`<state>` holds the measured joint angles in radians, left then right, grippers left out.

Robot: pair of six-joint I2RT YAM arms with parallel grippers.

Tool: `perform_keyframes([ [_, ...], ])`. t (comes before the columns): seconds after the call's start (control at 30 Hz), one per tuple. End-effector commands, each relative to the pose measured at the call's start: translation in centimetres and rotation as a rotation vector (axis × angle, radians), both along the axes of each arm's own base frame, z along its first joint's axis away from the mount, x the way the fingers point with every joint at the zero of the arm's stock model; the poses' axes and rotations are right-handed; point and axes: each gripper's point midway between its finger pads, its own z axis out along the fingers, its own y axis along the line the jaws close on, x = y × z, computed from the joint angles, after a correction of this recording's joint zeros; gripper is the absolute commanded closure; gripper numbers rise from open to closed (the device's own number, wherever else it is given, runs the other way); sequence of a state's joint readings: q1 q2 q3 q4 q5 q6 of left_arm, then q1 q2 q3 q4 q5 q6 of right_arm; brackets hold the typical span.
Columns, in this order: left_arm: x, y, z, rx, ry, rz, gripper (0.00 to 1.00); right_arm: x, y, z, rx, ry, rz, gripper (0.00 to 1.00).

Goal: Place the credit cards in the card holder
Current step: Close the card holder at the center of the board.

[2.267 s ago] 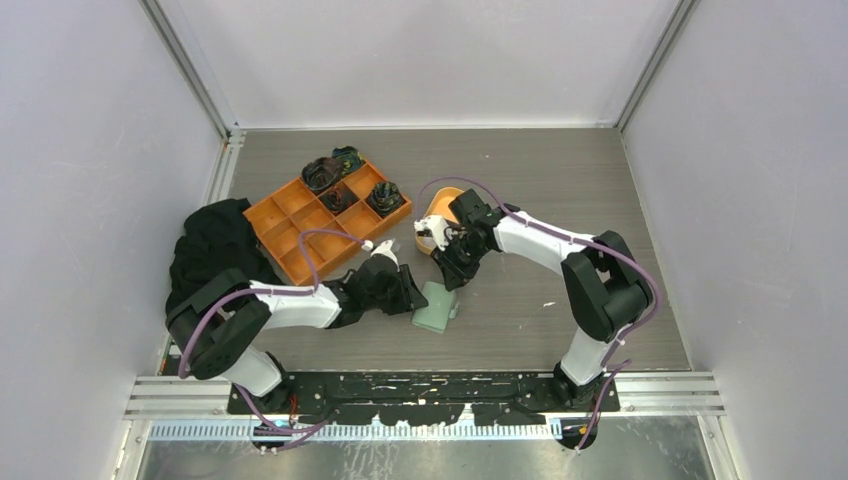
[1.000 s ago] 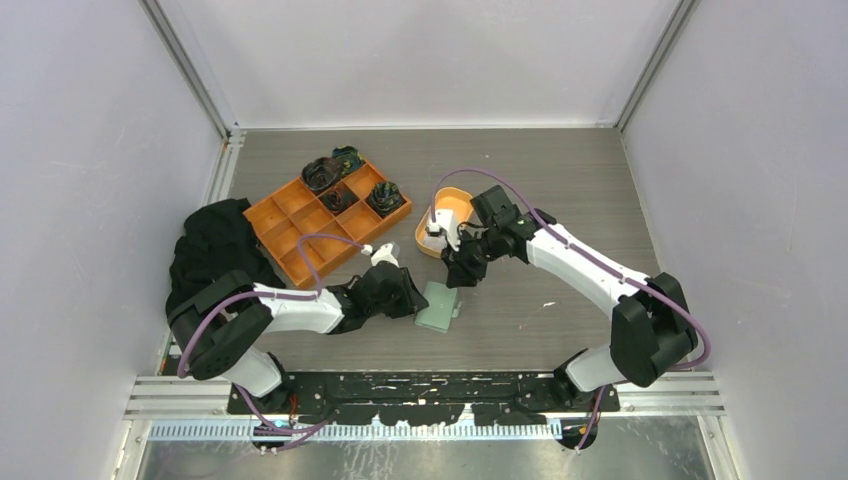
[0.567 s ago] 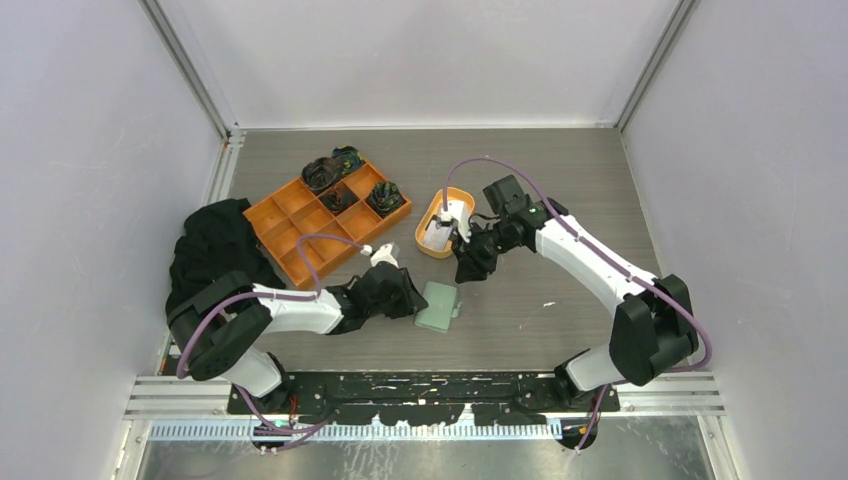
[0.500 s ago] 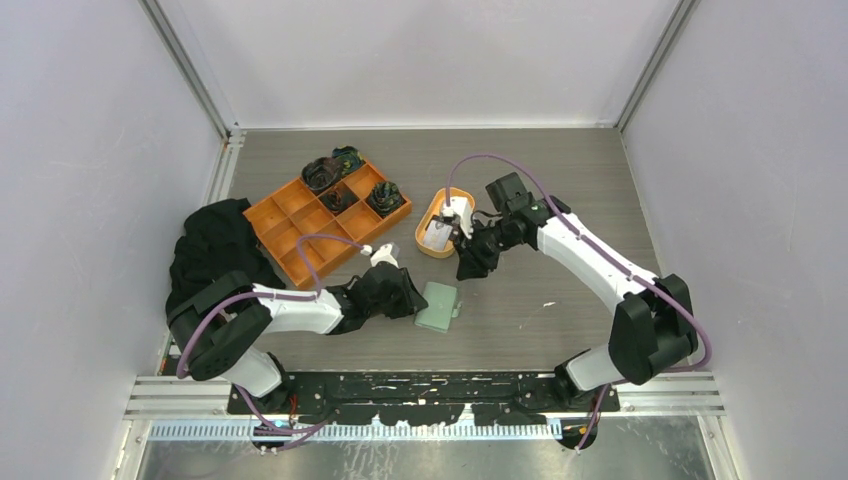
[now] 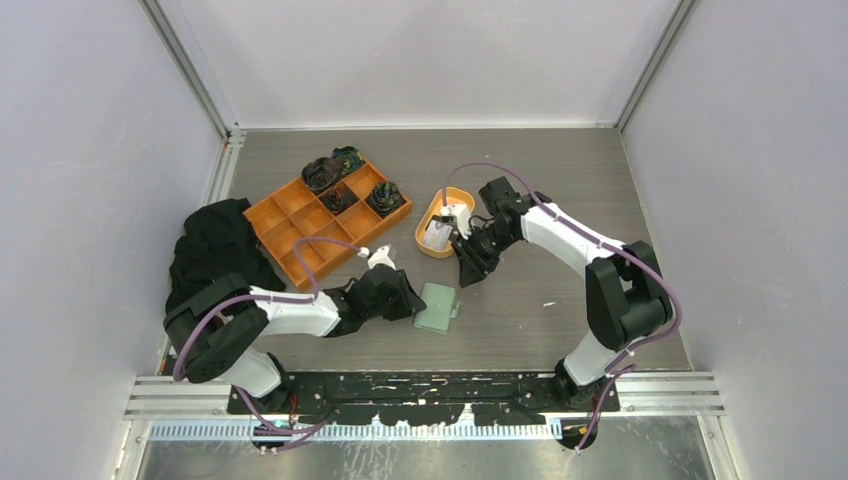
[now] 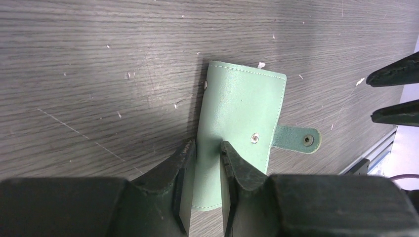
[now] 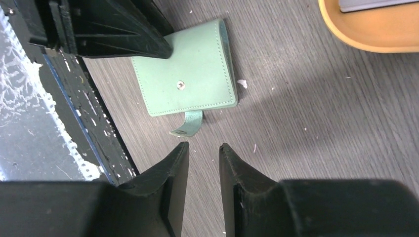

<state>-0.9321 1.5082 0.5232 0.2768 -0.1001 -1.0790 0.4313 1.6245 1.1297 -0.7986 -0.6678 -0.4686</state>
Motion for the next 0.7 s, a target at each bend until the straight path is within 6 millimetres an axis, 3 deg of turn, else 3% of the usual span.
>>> perform_keyframes([
  [0.0,-1.6,3.0,-3.0,0.11,0.06,0.032,0.76,0.4,0.2,0.5,-0.008,-0.039,0.036,0.65],
  [0.17,-1.9,3.1,-2.8,0.066,0.057,0.101,0.84,-1.8,0.8,1.8,0.097,-0.044,0.159,0.61],
  [0.33,-2.5,3.1,-3.0,0.037,0.037,0.22,0.85,-3.1,0.7,0.7,0.089,-0.153,0.26,0.45],
  [0.67,-2.4,2.3,-3.5,-0.033,0.045,0.542,0.9,-2.6,0.8,-0.9,-0.011,-0.148,0.229,0.44],
])
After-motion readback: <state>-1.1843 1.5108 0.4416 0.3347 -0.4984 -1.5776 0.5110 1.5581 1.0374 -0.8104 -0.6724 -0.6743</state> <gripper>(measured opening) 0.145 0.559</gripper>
